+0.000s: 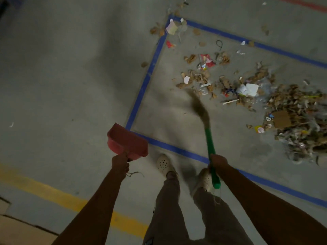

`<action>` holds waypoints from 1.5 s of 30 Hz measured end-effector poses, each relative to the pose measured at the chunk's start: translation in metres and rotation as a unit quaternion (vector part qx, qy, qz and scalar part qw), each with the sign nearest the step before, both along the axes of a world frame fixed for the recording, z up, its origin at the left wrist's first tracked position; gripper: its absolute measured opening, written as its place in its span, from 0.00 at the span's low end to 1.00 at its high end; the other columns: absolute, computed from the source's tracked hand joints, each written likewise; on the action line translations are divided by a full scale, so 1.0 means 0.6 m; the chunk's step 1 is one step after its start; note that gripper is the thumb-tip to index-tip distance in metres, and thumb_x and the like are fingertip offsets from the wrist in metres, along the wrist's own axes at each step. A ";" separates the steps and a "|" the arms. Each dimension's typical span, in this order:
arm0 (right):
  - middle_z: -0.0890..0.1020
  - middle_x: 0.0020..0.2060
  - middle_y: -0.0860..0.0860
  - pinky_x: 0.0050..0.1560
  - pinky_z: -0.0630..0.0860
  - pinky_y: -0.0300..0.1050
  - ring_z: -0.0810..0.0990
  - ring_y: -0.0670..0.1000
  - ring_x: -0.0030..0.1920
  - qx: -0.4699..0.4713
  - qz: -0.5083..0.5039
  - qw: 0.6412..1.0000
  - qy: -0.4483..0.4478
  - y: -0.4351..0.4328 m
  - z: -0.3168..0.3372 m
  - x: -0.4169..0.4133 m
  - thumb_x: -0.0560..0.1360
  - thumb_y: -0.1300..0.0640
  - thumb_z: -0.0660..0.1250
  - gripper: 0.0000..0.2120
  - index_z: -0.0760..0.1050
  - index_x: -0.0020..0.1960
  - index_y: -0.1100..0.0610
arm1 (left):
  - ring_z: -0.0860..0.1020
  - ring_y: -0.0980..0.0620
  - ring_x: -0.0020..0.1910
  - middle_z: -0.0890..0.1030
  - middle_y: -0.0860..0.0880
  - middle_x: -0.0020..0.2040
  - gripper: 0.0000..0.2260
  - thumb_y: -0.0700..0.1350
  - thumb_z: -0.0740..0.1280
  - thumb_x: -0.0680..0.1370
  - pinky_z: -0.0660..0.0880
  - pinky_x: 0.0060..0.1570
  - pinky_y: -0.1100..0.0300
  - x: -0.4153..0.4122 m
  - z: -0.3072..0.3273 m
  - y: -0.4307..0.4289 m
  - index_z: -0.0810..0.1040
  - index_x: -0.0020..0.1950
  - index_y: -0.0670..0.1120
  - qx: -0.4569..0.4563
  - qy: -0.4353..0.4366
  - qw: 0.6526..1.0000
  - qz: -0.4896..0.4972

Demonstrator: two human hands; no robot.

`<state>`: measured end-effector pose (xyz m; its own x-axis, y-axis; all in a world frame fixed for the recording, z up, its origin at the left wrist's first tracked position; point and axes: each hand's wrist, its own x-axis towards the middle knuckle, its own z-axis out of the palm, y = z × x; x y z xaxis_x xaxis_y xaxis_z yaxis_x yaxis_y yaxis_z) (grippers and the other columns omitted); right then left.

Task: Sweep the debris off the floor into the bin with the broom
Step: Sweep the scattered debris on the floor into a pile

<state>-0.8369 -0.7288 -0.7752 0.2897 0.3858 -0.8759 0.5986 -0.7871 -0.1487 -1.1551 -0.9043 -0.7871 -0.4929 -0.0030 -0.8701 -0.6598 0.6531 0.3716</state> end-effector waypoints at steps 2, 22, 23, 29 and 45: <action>0.75 0.28 0.62 0.28 0.72 0.45 0.74 0.56 0.24 0.035 -0.083 0.996 -0.007 0.021 0.002 0.034 0.81 0.56 0.59 0.16 0.74 0.49 0.70 | 0.60 0.58 0.15 0.75 0.40 0.36 0.12 0.43 0.66 0.80 0.57 0.19 0.71 0.014 0.003 0.013 0.71 0.39 0.41 0.015 -0.004 1.000 -0.009; 0.80 0.34 0.57 0.41 0.82 0.59 0.82 0.59 0.36 0.074 0.173 0.978 0.087 -0.169 0.075 0.192 0.79 0.43 0.62 0.18 0.76 0.43 0.58 | 0.59 0.58 0.14 0.74 0.39 0.34 0.16 0.41 0.65 0.80 0.57 0.20 0.72 0.243 0.083 -0.100 0.65 0.34 0.42 0.049 0.064 0.995 0.060; 0.80 0.35 0.57 0.41 0.82 0.57 0.82 0.60 0.37 0.064 0.196 0.974 0.092 -0.177 0.076 0.182 0.78 0.43 0.62 0.18 0.76 0.42 0.58 | 0.59 0.58 0.14 0.74 0.39 0.35 0.16 0.42 0.65 0.80 0.57 0.20 0.72 0.246 0.082 -0.112 0.66 0.34 0.42 0.042 0.066 0.995 0.064; 0.76 0.29 0.51 0.28 0.68 0.39 0.74 0.48 0.27 -0.049 0.306 0.944 0.110 -0.192 0.052 0.128 0.81 0.47 0.61 0.17 0.75 0.43 0.60 | 0.60 0.57 0.16 0.76 0.39 0.37 0.13 0.44 0.67 0.80 0.58 0.20 0.70 0.250 0.053 -0.167 0.71 0.39 0.39 0.012 0.050 0.997 0.066; 0.77 0.28 0.59 0.29 0.75 0.44 0.75 0.55 0.24 0.074 -0.098 0.992 0.002 -0.078 -0.016 0.163 0.80 0.52 0.61 0.18 0.76 0.44 0.66 | 0.60 0.59 0.15 0.73 0.43 0.36 0.09 0.44 0.64 0.82 0.55 0.17 0.71 0.163 -0.010 -0.070 0.73 0.44 0.42 0.049 -0.001 0.998 -0.050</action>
